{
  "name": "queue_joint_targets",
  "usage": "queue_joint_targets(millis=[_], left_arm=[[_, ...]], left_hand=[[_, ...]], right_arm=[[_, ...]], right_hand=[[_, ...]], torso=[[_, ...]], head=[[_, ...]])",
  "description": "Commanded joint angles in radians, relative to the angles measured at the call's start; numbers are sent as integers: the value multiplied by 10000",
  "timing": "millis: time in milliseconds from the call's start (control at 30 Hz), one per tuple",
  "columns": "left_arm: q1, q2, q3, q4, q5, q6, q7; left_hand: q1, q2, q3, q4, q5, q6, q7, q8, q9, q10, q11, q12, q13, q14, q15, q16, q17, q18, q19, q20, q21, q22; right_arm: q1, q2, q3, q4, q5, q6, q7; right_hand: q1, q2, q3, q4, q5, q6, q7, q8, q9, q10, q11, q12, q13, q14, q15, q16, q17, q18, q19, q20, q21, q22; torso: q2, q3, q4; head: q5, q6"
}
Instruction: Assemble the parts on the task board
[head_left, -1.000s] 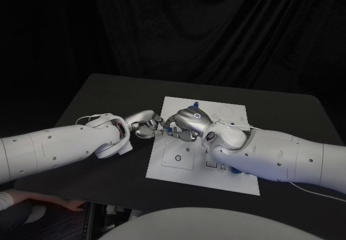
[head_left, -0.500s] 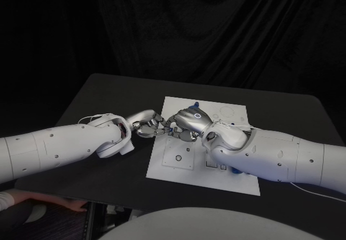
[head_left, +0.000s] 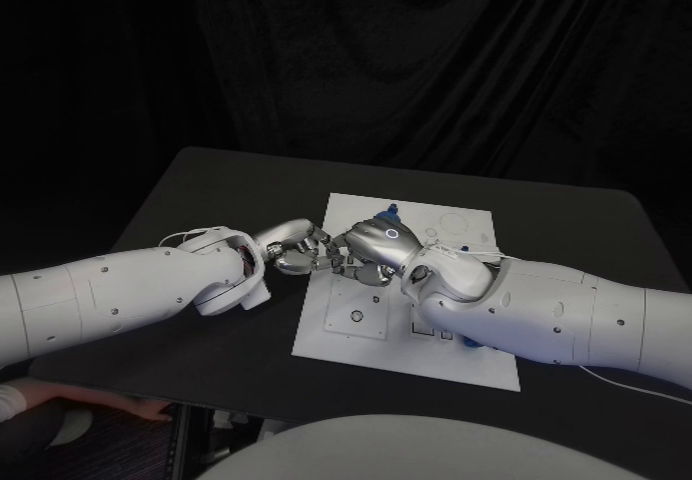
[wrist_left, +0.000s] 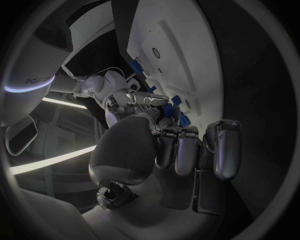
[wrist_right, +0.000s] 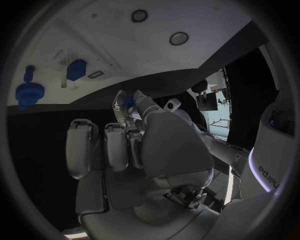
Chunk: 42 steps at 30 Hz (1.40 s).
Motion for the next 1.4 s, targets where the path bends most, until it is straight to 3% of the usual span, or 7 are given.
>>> queue_joint_targets(millis=[33, 200, 367, 900, 1100, 1300, 1400], left_arm=[[-1, 39, 5, 35, 115, 252, 234], [-2, 51, 5, 31, 107, 397, 130], [-4, 42, 5, 29, 71, 478, 16], [-7, 4, 5, -1, 15, 534, -247], [-8, -26, 5, -7, 14, 606, -143], [-8, -48, 5, -10, 13, 723, -162], [-8, -56, 5, -15, 12, 738, -150]], left_hand=[[148, 6, 26, -85, 397, 162, -21, -26, -25, 1077, 21, -5, 2611, 1056, 42, 26, 2633, 31, 102, 75, -29, 2102], [860, -197, 155, -242, 1446, 840, -306, 615, 359, 1077, -225, -5, 2611, 1056, -145, 26, 2633, 26, 126, -81, 13, 2115], [914, -334, 83, -137, 1559, 847, -407, 952, 760, 1077, -320, -5, 2611, 1056, -246, 26, 2633, 20, 134, -181, 25, 2118], [-834, -113, -1226, -3, -727, -361, 276, -1001, -640, 1077, 273, -5, 2611, 1056, 256, 26, 2633, 29, 102, 254, -32, 2099], [-1267, -123, -1774, -6, -886, -263, 292, -1162, -862, 1077, 295, -5, 2611, 1056, 274, 26, 2633, 32, 99, 284, -36, 2098], [-1000, -5, -2044, -38, -73, 61, 232, -1145, -986, 1077, 249, -5, 2611, 1056, 241, 26, 2633, 30, 112, 268, -20, 2102], [-542, 31, -2065, -48, 1077, 359, 136, -1021, -1000, 1077, 164, -5, 2611, 1056, 169, 26, 2633, 23, 135, 205, 14, 2113]], right_arm=[[-24, 0, 9, 14, -30, -17, 26], [-24, 0, 9, 15, -30, -39, 26], [-24, -10, 9, 11, -30, -37, 10], [-24, -17, 9, 7, -30, -55, 24], [-25, -22, 9, 0, -30, -43, 32], [-25, -28, 9, -1, -30, -47, 53], [-25, -33, 9, -1, -30, -44, 64]], right_hand=[[76, -1, -22, -57, 67, 0, -54, -12, 7, 1060, -71, 27, 2632, 758, -93, 29, 1092, -127, 458, -29, 31, 2189], [76, -1, -22, -57, 67, 0, -54, -12, 7, 1060, -71, 27, 2632, 758, -93, 29, 1092, -127, 458, -29, 31, 2189], [76, -1, -22, -57, 67, 0, -54, -12, 7, 1060, -71, 27, 2632, 758, -93, 29, 1092, -127, 458, -29, 31, 2189], [91, -6, -24, -66, 89, -30, -51, -32, 45, 1060, -73, 27, 2632, 758, -97, 31, 1092, -128, 458, -34, 34, 2190], [91, -6, -24, -66, 89, -30, -51, -32, 45, 1060, -73, 27, 2632, 758, -97, 31, 1092, -128, 458, -34, 34, 2190], [91, -6, -24, -66, 89, -30, -51, -32, 45, 1060, -73, 27, 2632, 758, -97, 31, 1092, -128, 458, -34, 34, 2190], [91, -6, -24, -66, 89, -30, -51, -32, 45, 1060, -73, 27, 2632, 758, -97, 31, 1092, -128, 458, -34, 34, 2190]], torso=[[2, 0, -1], [3, 0, 0], [4, -1, 1], [2, 2, -4], [3, 1, 0], [4, 1, 5], [2, 0, 2]], head=[[4, 0], [4, 0], [5, 0], [22, 0], [13, 0], [15, 0], [26, 0]])
